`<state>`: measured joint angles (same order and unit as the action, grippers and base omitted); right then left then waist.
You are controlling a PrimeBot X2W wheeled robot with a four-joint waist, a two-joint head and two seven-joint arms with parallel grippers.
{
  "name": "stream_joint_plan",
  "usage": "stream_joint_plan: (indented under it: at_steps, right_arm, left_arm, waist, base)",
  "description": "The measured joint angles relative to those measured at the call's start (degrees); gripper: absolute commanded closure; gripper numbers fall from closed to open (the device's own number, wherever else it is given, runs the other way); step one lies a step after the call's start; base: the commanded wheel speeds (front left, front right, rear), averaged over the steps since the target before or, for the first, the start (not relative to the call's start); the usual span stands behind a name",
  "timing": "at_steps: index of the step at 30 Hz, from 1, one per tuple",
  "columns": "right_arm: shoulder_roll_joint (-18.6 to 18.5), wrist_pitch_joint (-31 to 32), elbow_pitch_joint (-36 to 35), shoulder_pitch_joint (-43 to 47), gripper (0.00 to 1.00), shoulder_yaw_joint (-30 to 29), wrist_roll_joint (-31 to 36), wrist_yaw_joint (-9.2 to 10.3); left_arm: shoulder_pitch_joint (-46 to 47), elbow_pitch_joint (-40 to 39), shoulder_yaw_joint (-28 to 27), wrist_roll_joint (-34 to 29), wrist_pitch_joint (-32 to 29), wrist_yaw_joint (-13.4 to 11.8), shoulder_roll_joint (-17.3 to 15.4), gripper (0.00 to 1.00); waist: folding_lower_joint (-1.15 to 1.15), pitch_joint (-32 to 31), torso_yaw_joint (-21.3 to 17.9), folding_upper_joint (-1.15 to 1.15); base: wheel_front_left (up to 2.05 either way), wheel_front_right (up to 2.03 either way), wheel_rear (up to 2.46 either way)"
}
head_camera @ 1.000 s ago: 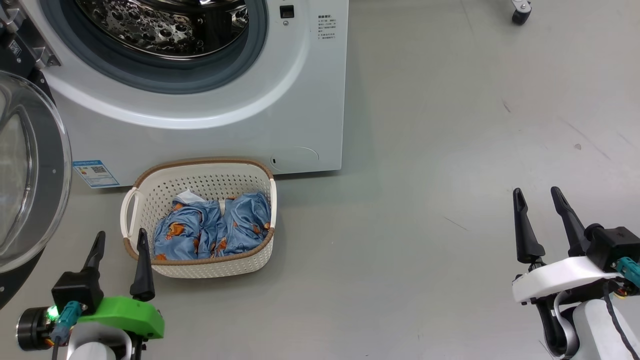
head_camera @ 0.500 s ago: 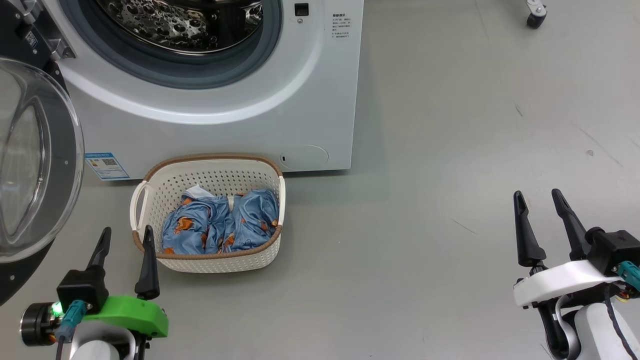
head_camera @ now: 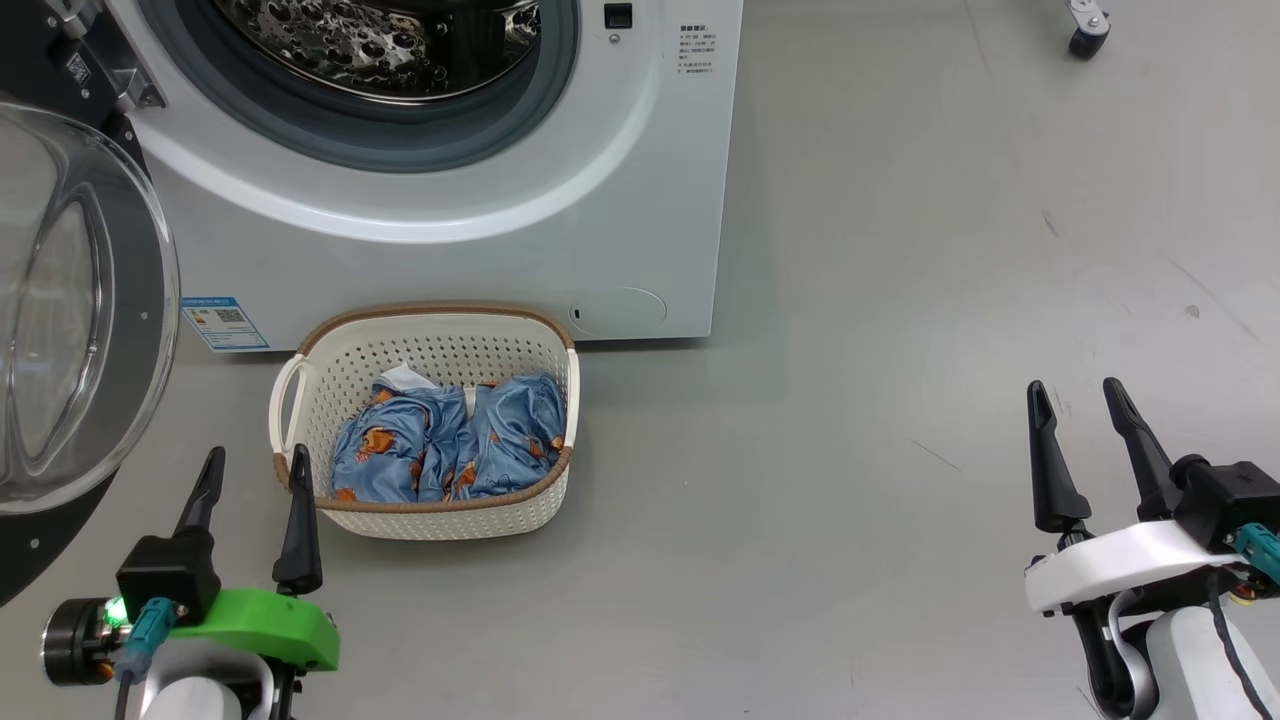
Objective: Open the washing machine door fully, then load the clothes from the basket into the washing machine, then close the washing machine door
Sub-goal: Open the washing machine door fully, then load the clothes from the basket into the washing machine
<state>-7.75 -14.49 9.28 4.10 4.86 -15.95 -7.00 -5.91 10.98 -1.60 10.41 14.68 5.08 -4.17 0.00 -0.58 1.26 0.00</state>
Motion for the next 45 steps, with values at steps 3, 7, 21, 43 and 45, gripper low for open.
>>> stream_joint_plan:
  at_steps: [3,7,21,43,45]
  right_arm:
    - [0.11,0.0,-0.03,0.02,0.0,-0.16,0.0,0.0]
    - [0.22,0.0,-0.05,0.02,0.0,-0.29,0.0,0.0]
    - [0.44,0.0,-0.27,0.06,0.0,-0.3,0.02,0.0]
    - [0.53,0.0,-0.32,0.18,0.0,-0.43,0.42,0.0]
    - [0.52,0.0,-0.32,0.18,0.0,-0.44,0.42,0.0]
  left_arm:
    - [0.0,-0.11,-0.01,-0.24,0.0,0.0,0.07,0.0]
    - [0.0,-0.19,-0.01,-0.24,0.0,0.0,0.14,0.0]
    - [0.0,-0.34,-0.29,-0.38,0.0,-0.01,0.47,0.0]
    - [0.01,-0.24,-0.47,-0.55,0.0,-0.15,1.04,0.0]
    - [0.01,-0.22,-0.47,-0.55,0.0,-0.15,1.07,0.0]
  waist:
    - [0.0,0.1,0.15,0.0]
    - [0.0,0.2,0.36,0.0]
    - [0.0,0.48,0.91,0.0]
    - [0.0,0.84,1.88,0.0]
    - [0.0,0.89,1.99,0.0]
  base:
    - [0.0,0.0,0.0]
    - [0.0,0.0,0.0]
    - [0.0,0.0,0.0]
    - [0.26,-0.26,0.0]
    - [0.73,-0.73,0.0]
